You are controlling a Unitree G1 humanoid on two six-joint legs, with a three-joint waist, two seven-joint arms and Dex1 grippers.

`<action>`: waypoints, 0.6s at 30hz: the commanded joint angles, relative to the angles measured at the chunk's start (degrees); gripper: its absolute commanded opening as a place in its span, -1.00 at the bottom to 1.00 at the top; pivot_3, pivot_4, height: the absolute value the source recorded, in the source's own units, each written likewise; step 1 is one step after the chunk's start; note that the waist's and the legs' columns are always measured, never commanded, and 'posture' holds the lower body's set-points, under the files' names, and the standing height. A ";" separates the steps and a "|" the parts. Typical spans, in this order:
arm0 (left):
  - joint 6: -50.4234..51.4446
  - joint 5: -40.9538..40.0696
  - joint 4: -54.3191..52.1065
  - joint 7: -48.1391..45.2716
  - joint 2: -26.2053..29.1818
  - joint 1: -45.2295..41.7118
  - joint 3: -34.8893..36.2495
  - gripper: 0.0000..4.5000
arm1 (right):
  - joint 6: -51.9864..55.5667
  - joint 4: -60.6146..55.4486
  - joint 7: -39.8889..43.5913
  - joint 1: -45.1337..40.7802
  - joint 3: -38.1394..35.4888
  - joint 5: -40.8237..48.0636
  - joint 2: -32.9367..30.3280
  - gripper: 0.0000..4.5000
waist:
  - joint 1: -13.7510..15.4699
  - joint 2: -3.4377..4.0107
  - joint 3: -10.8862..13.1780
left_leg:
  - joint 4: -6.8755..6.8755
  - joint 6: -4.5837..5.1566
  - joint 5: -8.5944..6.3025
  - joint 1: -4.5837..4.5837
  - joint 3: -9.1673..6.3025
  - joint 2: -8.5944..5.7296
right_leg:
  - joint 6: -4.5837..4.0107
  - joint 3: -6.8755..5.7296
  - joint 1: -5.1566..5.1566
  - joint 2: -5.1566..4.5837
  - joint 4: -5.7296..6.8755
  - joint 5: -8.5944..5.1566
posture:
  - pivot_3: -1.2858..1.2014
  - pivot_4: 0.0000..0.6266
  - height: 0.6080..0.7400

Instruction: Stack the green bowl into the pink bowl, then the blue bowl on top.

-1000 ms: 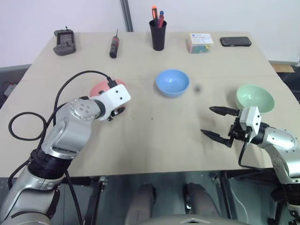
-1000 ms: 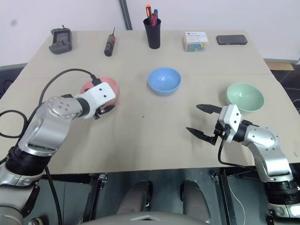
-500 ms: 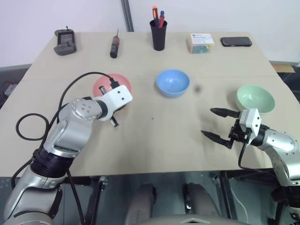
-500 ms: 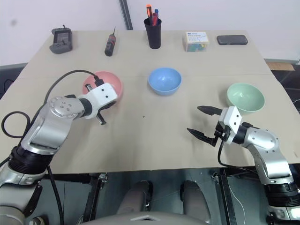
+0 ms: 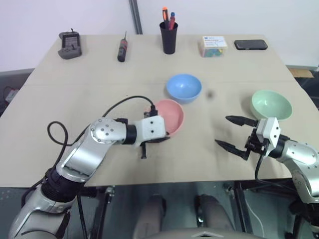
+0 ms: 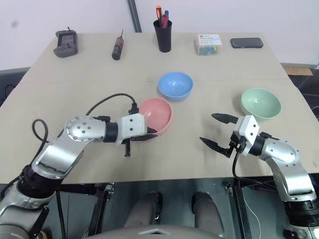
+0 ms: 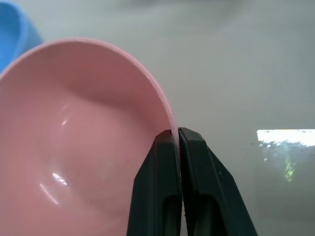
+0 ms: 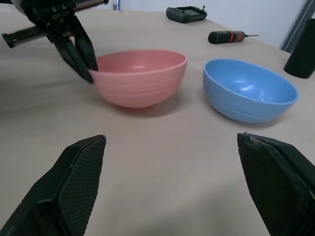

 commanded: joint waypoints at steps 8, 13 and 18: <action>-0.93 -6.46 -2.51 2.72 -0.76 1.82 11.04 0.88 | 2.40 4.14 -7.57 -5.42 -2.70 -5.60 -1.35 1.00 | -0.29 0.01 0.00 | 0.00 0.00 0.00 0.02 0.02 0.02 | 0.00 0.02 0.00 0.01 0.02 0.00 | 0.03 -0.52 1.00; -2.22 -16.70 -2.58 4.49 -6.77 7.45 21.18 0.99 | 4.98 17.11 -16.10 -14.91 -2.87 -14.04 -2.77 1.00 | -0.17 0.01 -0.01 | 0.27 0.00 0.00 0.01 0.07 0.02 | 0.00 0.06 0.00 0.00 0.14 0.00 | 0.03 -0.52 1.00; -8.60 -16.24 -0.75 3.98 -7.22 10.12 21.35 0.99 | 10.40 26.36 -18.10 -20.86 -1.58 -17.21 -4.03 1.00 | 0.16 0.02 -0.01 | 0.29 0.00 0.00 -0.02 0.04 0.00 | -0.01 0.05 0.00 -0.02 0.19 0.00 | 0.03 -0.52 1.00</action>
